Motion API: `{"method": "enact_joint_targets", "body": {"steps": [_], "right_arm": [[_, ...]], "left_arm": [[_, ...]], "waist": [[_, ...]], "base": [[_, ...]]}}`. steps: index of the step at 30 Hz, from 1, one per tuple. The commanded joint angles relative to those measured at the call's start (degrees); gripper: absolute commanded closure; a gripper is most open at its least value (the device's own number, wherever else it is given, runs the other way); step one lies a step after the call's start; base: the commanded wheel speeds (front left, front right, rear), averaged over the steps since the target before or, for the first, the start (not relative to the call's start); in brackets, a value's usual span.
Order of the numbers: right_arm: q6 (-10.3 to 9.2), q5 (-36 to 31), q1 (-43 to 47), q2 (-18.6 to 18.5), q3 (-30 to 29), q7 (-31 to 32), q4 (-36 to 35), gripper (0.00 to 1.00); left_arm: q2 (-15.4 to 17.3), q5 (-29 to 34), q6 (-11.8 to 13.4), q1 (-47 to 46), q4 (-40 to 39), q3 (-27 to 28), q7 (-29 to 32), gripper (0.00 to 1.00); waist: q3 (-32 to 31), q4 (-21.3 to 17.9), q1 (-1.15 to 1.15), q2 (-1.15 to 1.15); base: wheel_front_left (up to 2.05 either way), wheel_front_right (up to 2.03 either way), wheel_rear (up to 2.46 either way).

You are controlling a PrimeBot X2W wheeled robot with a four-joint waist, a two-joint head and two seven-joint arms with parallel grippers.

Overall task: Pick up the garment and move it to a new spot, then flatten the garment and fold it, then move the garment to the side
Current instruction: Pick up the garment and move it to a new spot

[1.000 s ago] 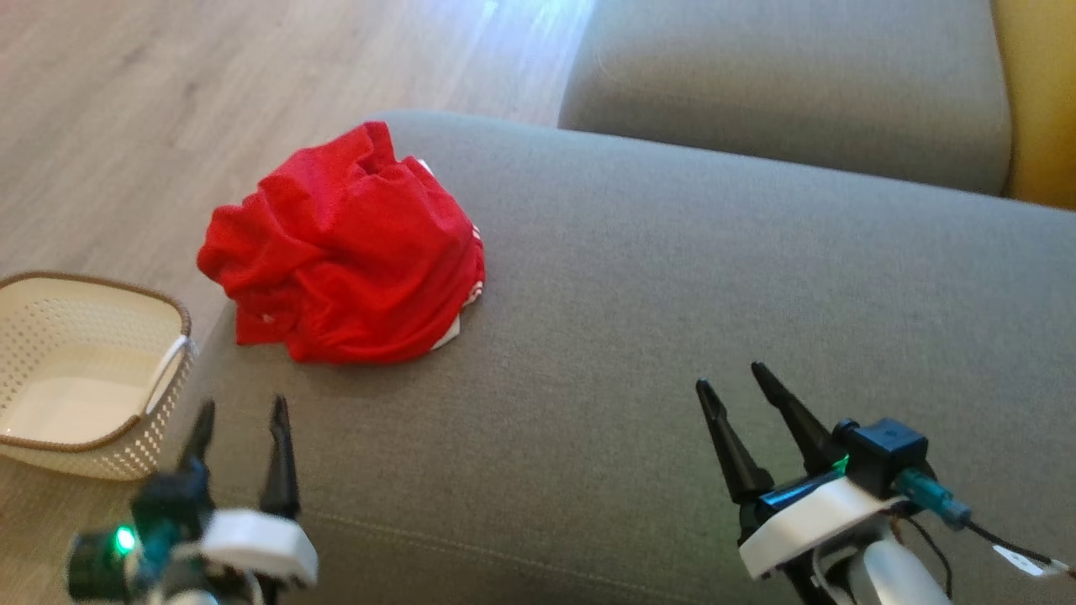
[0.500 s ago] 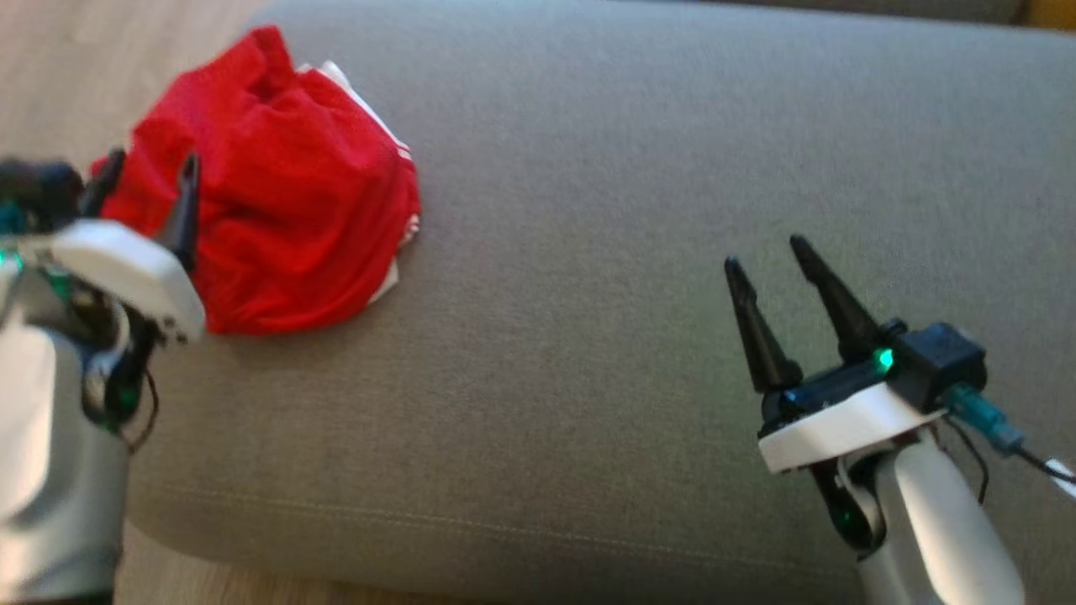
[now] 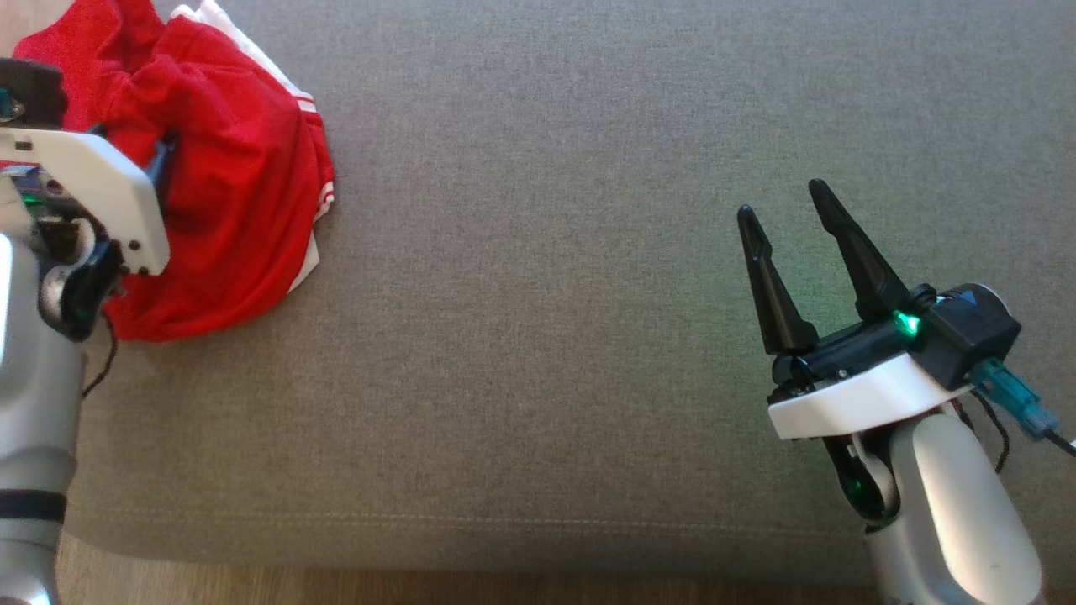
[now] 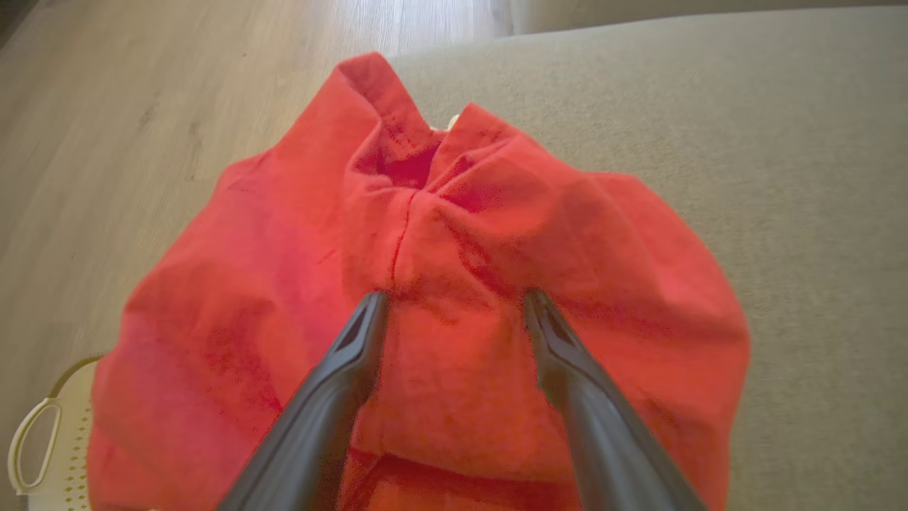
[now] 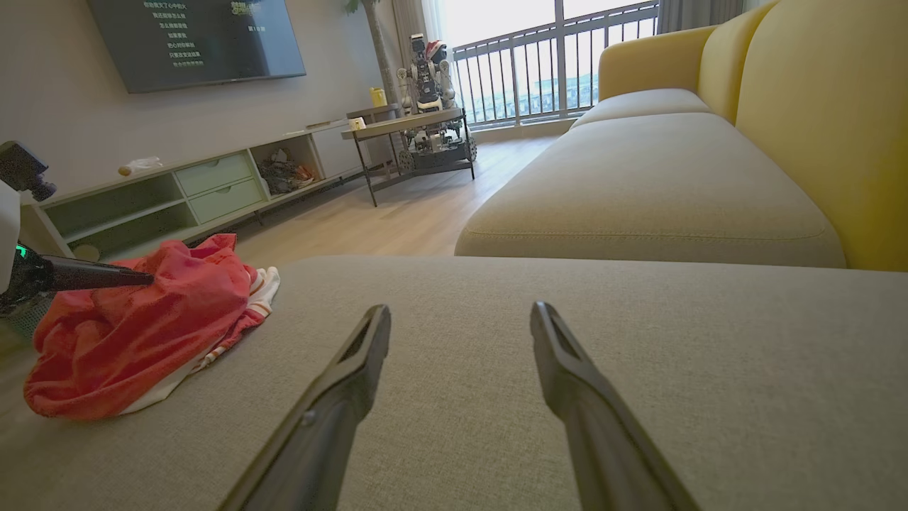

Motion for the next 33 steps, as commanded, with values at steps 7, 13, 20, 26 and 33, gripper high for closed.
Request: {"method": "enact_joint_targets", "body": {"steps": [7, 13, 20, 26, 33], "right_arm": [[-0.01, -0.70, -1.41, 0.12, 0.77, 0.07, -2.15, 0.00], [-0.01, -0.40, -1.19, 0.12, 0.99, -0.04, -1.01, 0.00], [-0.01, 0.99, 0.43, 0.12, 1.63, -0.37, 1.61, 0.00], [-0.01, 2.24, 1.77, 0.12, 1.40, -0.60, 3.34, 0.00], [-0.01, 4.00, 2.44, 0.12, 0.48, -0.70, 4.00, 0.00]], "left_arm": [[3.10, -1.84, -0.31, -5.62, 4.95, 1.01, -0.56, 1.00], [3.78, -1.32, -0.32, -7.01, 6.51, -0.11, -5.91, 1.00], [3.24, -1.03, 1.44, -7.41, 3.55, 0.82, -14.90, 1.00], [2.48, -0.37, 3.31, -6.33, -3.55, 0.76, -19.51, 1.00], [-1.48, -2.00, 5.59, -4.05, -16.56, 0.52, -20.77, 1.00]], "waist": [[0.70, -0.10, -0.01, 0.00], [-1.03, 0.40, -0.01, 0.00], [-7.09, 1.00, -0.01, 0.00], [-11.90, 1.38, -0.01, 0.00], [-15.59, 0.47, -0.01, 0.00]], "base": [[0.00, 0.00, 0.00], [0.00, 0.00, 0.00], [0.00, 0.00, 0.00], [0.00, 0.00, 0.00], [0.00, 0.00, 0.00]]}}
